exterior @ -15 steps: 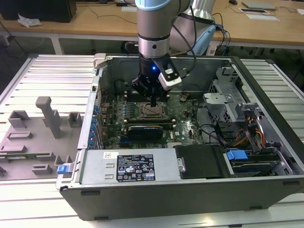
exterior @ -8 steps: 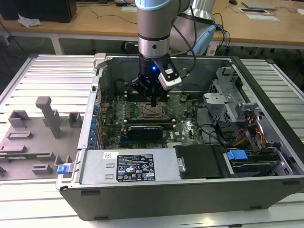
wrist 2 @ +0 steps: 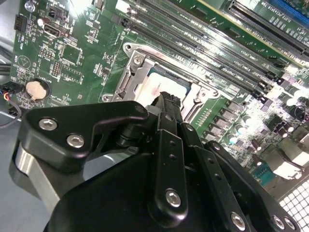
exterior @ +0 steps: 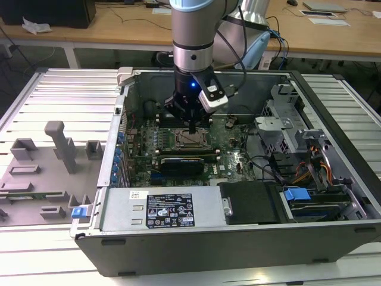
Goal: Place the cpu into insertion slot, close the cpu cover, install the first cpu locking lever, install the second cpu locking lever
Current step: 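Install the second cpu locking lever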
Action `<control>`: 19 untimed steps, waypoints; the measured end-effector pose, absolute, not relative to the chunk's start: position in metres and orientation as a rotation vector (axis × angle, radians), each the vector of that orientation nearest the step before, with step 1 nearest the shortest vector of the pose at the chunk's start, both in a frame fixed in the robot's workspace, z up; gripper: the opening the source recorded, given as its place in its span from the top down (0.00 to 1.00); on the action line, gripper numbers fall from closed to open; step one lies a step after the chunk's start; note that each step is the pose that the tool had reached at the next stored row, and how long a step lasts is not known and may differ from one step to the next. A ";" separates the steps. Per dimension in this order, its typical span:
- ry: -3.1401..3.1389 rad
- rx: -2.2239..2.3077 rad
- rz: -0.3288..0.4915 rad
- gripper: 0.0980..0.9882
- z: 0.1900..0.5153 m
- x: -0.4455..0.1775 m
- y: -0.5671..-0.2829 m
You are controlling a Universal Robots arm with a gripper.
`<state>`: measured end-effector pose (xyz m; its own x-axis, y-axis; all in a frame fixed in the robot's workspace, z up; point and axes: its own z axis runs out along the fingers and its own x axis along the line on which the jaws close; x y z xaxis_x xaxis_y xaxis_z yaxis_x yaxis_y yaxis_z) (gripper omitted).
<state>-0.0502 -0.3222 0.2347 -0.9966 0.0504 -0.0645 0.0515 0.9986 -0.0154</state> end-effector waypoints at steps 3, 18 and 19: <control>3.076 0.078 -0.026 0.99 0.235 -0.050 -0.325; 3.076 0.078 -0.026 0.99 0.241 -0.050 -0.328; 3.076 0.078 -0.026 0.99 0.241 -0.050 -0.328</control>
<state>-0.0502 -0.3279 0.2413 -0.9967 0.0502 -0.0644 0.0513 0.9986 -0.0155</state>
